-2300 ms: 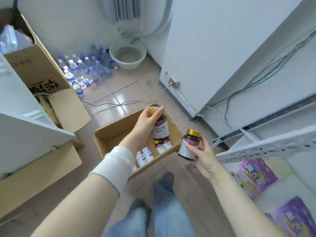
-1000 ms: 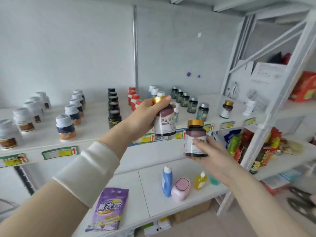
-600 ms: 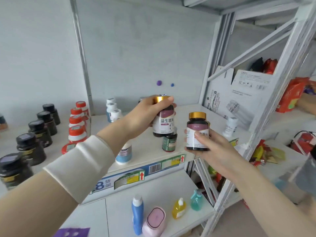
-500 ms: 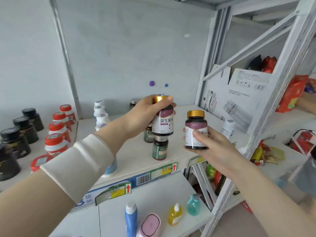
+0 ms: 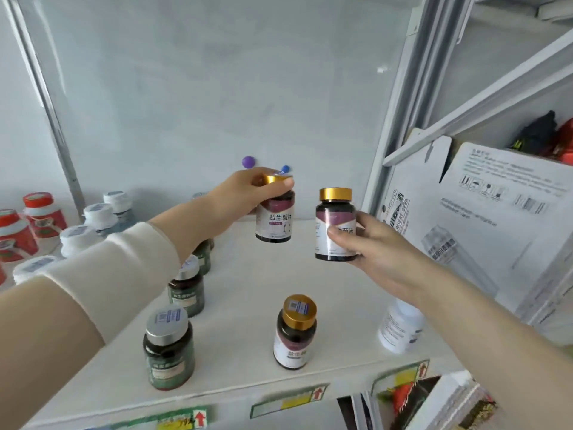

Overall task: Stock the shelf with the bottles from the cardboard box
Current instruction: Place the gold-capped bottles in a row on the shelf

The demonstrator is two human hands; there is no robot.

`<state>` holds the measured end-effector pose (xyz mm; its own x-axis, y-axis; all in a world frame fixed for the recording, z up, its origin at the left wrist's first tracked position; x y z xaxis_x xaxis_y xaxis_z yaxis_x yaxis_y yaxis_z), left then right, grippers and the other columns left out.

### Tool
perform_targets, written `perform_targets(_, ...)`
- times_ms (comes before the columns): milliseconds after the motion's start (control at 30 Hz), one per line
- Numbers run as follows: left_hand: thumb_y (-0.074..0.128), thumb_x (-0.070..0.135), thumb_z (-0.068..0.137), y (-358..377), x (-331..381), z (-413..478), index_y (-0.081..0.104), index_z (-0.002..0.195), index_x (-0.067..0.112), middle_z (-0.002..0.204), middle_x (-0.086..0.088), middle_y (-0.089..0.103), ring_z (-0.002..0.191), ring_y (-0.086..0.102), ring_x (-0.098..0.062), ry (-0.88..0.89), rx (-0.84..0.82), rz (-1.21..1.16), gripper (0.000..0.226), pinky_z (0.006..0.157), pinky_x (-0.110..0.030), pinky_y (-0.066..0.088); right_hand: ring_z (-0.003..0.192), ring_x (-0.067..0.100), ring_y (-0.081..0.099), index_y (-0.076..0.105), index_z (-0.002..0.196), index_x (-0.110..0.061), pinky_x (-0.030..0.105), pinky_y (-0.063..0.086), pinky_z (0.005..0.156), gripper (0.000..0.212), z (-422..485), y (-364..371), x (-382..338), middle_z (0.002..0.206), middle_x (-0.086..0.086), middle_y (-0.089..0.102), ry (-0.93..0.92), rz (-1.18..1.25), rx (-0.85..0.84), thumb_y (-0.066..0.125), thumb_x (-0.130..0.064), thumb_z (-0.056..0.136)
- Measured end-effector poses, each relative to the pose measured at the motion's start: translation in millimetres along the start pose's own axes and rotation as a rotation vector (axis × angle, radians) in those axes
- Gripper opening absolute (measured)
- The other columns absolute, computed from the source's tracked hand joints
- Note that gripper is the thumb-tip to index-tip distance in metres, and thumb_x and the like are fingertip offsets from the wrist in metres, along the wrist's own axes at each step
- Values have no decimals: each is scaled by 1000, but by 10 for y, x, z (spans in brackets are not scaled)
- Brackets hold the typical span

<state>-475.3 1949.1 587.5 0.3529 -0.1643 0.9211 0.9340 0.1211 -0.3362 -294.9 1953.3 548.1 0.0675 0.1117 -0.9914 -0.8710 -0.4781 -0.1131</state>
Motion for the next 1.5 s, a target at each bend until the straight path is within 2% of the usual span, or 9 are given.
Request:
perform_targets(233, 70, 33, 81, -48, -464, 688, 61, 114, 20, 115, -3, 65, 108, 62, -18, -146, 57, 177, 36, 99, -33, 48, 109, 19, 62, 46, 126, -17, 37, 45, 102, 51, 729, -46, 193, 116, 9, 64, 75, -109, -154, 69, -12, 80)
perform_targets(367, 74, 30, 78, -64, -752, 1082, 60, 110, 23, 112, -4, 64, 104, 61, -20, -211, 77, 259, 35, 94, -31, 49, 106, 15, 61, 47, 123, -20, 34, 48, 96, 55, 1110, -17, 415, 115, 3, 63, 119, -264, -187, 75, -16, 75)
perform_targets(500, 75, 25, 77, -73, -956, 1399, 60, 108, 21, 103, -1, 64, 94, 59, -16, -214, 60, 302, 35, 80, -21, 47, 89, 9, 59, 44, 117, -20, 19, 45, 73, 52, 1422, 81, 600, 107, -1, 60, 125, -375, -206, 75, -13, 76)
perform_targets(667, 76, 24, 77, -141, -1159, 1660, 60, 115, 16, 105, -3, 61, 96, 56, -18, -233, 34, 416, 42, 88, -28, 46, 98, 14, 56, 40, 120, -18, 24, 46, 80, 57, 1787, 209, 786, 95, -11, 53, 119, -445, -202, 75, -14, 76)
perform_targets(767, 75, 24, 77, -176, -1247, 1754, 60, 116, 12, 103, -3, 59, 92, 56, -19, -244, 34, 446, 44, 84, -28, 48, 100, 15, 54, 39, 121, -15, 26, 45, 83, 60, 1939, 265, 871, 101, -6, 52, 113, -514, -193, 76, -15, 74)
perform_targets(900, 74, 25, 79, -184, -1300, 1846, 61, 109, 12, 97, -1, 55, 89, 52, -17, -230, 20, 512, 35, 71, -23, 44, 97, 13, 50, 40, 121, -9, 17, 40, 73, 61, 2078, 329, 878, 104, -3, 49, 62, -558, -177, 77, -13, 73)
perform_targets(1000, 73, 28, 79, -163, -1337, 1911, 61, 108, 9, 100, -3, 58, 91, 53, -18, -238, 1, 550, 37, 81, -27, 47, 93, 11, 48, 40, 116, -12, 6, 36, 64, 56, 2141, 353, 869, 98, -7, 49, 24, -584, -177, 77, -11, 73)
perform_targets(1333, 74, 31, 78, -143, -1367, 1954, 53, 118, 9, 108, -4, 55, 97, 54, -19, -246, 8, 607, 51, 89, -32, 47, 97, 12, 50, 39, 123, -10, 21, 37, 79, 65, 2200, 378, 941, 108, -2, 50, 4, -606, -153, 79, -14, 71)
perform_targets(1500, 71, 31, 81, -130, -1298, 1910, 51, 107, 13, 104, -3, 52, 93, 48, -18, -260, 21, 630, 38, 70, -24, 42, 99, 9, 49, 38, 127, -11, 20, 38, 81, 69, 2146, 353, 911, 112, -5, 48, 51, -564, -182, 78, -16, 72)
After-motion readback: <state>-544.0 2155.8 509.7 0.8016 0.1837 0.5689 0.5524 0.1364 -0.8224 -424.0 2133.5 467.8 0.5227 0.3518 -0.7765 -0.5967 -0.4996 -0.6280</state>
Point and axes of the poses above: each hand's wrist, its own z-axis towards the middle knuckle, its own y-axis out of the palm, x = y × z, the point moved 7 cm from there along z, towards the middle knuckle
